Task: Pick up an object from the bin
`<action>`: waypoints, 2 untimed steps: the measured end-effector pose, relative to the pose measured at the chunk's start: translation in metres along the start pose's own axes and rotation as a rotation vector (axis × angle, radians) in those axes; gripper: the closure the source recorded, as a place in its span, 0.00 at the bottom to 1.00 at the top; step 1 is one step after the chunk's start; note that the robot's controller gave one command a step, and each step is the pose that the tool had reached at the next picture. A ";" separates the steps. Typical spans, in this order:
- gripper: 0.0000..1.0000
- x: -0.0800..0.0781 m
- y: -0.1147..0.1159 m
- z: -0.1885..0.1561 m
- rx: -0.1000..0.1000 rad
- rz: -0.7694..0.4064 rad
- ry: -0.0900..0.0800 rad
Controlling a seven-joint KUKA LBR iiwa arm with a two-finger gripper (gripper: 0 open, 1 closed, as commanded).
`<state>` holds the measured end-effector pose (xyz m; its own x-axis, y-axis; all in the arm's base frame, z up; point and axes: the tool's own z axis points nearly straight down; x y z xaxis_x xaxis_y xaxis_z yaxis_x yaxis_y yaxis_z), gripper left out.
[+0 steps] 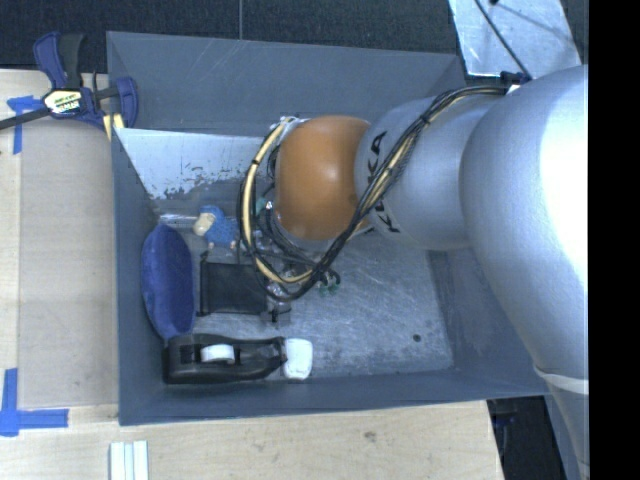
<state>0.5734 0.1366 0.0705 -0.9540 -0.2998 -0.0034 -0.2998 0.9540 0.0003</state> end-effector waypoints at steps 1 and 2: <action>1.00 -0.001 0.000 -0.001 0.000 0.001 -0.002; 0.00 0.000 0.000 0.000 0.000 0.001 0.001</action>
Offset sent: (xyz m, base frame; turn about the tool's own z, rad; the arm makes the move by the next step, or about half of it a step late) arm 0.0000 0.0000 0.0000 0.0000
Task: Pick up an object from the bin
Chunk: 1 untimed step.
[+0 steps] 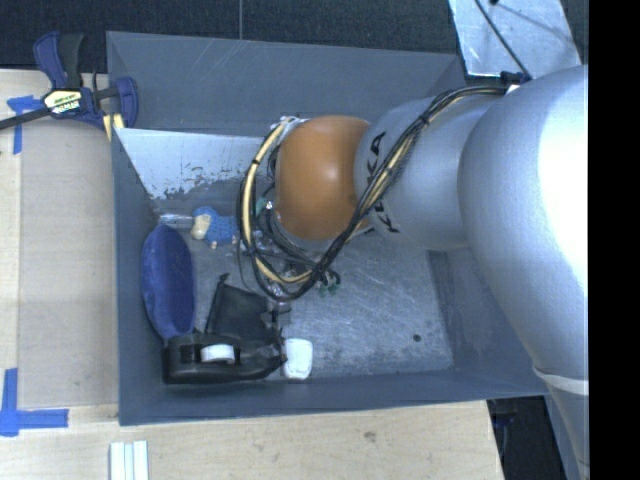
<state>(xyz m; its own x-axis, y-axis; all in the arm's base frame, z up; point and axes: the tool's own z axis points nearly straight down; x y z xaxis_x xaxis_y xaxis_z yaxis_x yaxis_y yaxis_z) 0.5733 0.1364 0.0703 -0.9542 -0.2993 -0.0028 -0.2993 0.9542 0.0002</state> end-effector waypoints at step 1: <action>1.00 0.000 0.000 0.000 0.000 0.001 -0.001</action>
Offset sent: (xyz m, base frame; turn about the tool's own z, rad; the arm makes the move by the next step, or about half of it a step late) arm 0.0000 0.0000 0.0000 0.0000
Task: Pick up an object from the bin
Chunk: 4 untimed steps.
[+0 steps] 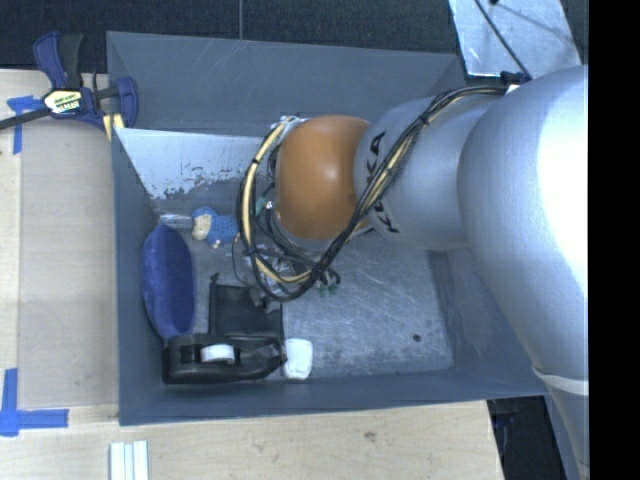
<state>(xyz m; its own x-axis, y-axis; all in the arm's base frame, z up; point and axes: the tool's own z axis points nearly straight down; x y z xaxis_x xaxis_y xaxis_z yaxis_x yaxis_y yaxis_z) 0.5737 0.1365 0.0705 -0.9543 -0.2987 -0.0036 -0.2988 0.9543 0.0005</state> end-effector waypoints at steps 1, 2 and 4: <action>1.00 0.006 0.001 -0.043 0.001 0.005 -0.005; 1.00 0.002 -0.004 -0.107 0.002 0.019 -0.007; 1.00 0.009 0.002 -0.287 0.001 -0.122 -0.009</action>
Offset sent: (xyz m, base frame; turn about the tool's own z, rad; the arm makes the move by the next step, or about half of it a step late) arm -0.0082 -0.0006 0.0396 0.0044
